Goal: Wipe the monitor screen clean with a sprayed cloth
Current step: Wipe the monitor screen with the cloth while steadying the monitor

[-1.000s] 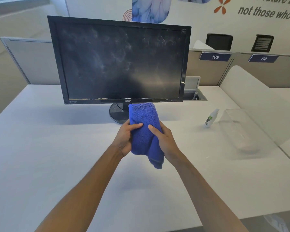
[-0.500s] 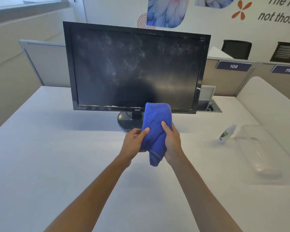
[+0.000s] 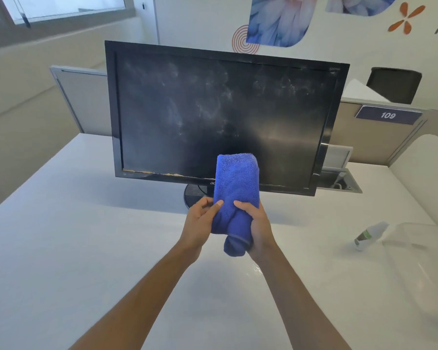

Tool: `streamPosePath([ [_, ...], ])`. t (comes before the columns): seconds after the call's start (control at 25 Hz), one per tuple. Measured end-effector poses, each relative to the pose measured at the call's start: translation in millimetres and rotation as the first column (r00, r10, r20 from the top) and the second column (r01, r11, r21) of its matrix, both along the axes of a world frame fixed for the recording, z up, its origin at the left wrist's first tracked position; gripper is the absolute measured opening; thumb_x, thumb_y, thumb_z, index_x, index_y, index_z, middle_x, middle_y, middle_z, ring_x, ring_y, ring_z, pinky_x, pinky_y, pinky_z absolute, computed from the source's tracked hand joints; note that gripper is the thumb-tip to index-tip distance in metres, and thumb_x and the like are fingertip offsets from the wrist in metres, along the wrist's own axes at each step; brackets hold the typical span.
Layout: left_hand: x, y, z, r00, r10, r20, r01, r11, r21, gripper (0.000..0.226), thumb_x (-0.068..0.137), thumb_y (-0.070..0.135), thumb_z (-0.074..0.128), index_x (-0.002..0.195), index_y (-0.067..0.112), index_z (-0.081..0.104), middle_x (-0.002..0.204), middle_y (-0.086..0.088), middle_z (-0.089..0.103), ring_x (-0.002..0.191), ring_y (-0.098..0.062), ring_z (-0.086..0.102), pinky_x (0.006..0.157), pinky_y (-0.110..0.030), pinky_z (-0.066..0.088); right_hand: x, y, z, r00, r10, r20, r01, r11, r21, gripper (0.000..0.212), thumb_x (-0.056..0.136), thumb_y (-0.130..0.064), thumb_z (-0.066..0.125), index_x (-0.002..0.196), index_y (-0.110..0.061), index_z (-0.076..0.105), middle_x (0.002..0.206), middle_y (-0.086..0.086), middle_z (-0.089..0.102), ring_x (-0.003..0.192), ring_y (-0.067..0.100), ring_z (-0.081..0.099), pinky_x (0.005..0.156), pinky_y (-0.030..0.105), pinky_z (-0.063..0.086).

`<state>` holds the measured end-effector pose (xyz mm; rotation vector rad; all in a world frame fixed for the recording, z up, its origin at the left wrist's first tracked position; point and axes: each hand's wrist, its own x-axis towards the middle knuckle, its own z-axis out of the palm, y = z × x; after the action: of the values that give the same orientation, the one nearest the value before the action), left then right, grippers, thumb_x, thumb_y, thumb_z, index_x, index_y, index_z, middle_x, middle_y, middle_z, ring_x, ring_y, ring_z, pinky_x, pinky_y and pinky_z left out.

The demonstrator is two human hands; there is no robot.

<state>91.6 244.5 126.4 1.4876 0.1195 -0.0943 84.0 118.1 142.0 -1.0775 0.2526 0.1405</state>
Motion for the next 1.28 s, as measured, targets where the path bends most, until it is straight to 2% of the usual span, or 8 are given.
streamPosePath([
  [0.12,6,23,1,0.996,0.082,0.022,-0.082,0.996,-0.019,0.025,0.093,0.038,0.056,0.102,0.015,0.06,0.089,0.003,0.072,0.085,-0.012,0.069,0.075,-0.032,0.058,20,21,16,0.997,-0.065,0.045,0.068,0.996,-0.064,0.045,0.084,-0.008,0.058,0.126,-0.024,0.056,0.118,0.007,0.065,0.102,0.026,0.065,0.073,0.037,0.058],
  [0.24,15,72,-14,0.979,0.125,0.16,-0.161,0.958,0.236,0.021,0.094,0.043,0.053,0.097,0.023,0.059,0.092,0.007,0.07,0.089,-0.005,0.066,0.08,-0.032,0.053,48,45,44,0.943,-0.143,0.3,0.222,0.943,-0.248,0.056,0.085,-0.006,0.054,0.135,-0.031,0.051,0.129,-0.004,0.061,0.116,0.016,0.059,0.098,0.038,0.05],
  [0.4,39,153,-29,0.932,0.185,0.312,-0.339,0.745,0.574,0.027,0.09,0.042,0.057,0.111,0.024,0.054,0.11,0.007,0.064,0.1,-0.016,0.062,0.085,-0.039,0.053,88,88,94,0.783,-0.141,0.606,0.485,0.747,-0.454,0.067,0.086,0.008,0.043,0.147,-0.019,0.037,0.137,-0.015,0.048,0.111,-0.019,0.047,0.094,0.004,0.034],
  [0.6,98,241,-1,0.825,0.29,0.485,-0.56,0.536,0.632,0.04,0.096,0.03,0.05,0.132,0.014,0.043,0.137,-0.008,0.05,0.123,-0.031,0.049,0.091,-0.048,0.046,162,141,123,0.58,0.043,0.813,0.72,0.439,-0.537,0.067,0.083,0.003,0.048,0.147,-0.016,0.039,0.15,0.002,0.043,0.135,0.016,0.043,0.107,0.015,0.034],
  [0.68,127,262,10,0.849,0.235,0.473,-0.514,0.572,0.639,0.045,0.099,0.034,0.042,0.14,0.016,0.037,0.145,-0.009,0.044,0.131,-0.031,0.043,0.102,-0.05,0.041,186,162,126,0.562,0.181,0.807,0.776,0.223,-0.59,0.067,0.084,0.0,0.052,0.147,-0.017,0.037,0.152,0.004,0.039,0.138,0.023,0.04,0.107,0.027,0.039],
  [0.84,164,268,26,0.887,0.134,0.441,-0.362,0.794,0.488,0.044,0.101,0.027,0.039,0.144,0.018,0.037,0.137,-0.008,0.054,0.123,-0.025,0.051,0.104,-0.038,0.042,218,196,114,0.599,0.436,0.672,0.783,-0.145,-0.604,0.067,0.084,-0.006,0.058,0.147,-0.019,0.038,0.153,0.008,0.037,0.141,0.032,0.032,0.109,0.05,0.037],
  [1.08,179,268,29,0.914,0.078,0.398,-0.246,0.886,0.393,0.044,0.099,0.013,0.046,0.141,0.023,0.044,0.117,-0.001,0.062,0.101,-0.018,0.06,0.093,-0.033,0.049,226,216,99,0.679,0.531,0.507,0.728,-0.404,-0.553,0.066,0.087,-0.053,0.045,0.145,-0.022,0.039,0.154,0.009,0.033,0.142,0.03,0.028,0.11,0.05,0.027],
  [1.28,179,267,30,0.917,0.071,0.392,-0.242,0.881,0.407,0.046,0.099,0.013,0.046,0.144,0.023,0.041,0.119,0.002,0.06,0.103,-0.015,0.057,0.094,-0.033,0.048,245,203,121,0.666,0.634,0.393,0.741,-0.498,-0.451,0.075,0.088,-0.064,0.039,0.152,-0.029,0.023,0.162,0.004,0.014,0.149,0.027,0.01,0.115,0.055,0.011],
])
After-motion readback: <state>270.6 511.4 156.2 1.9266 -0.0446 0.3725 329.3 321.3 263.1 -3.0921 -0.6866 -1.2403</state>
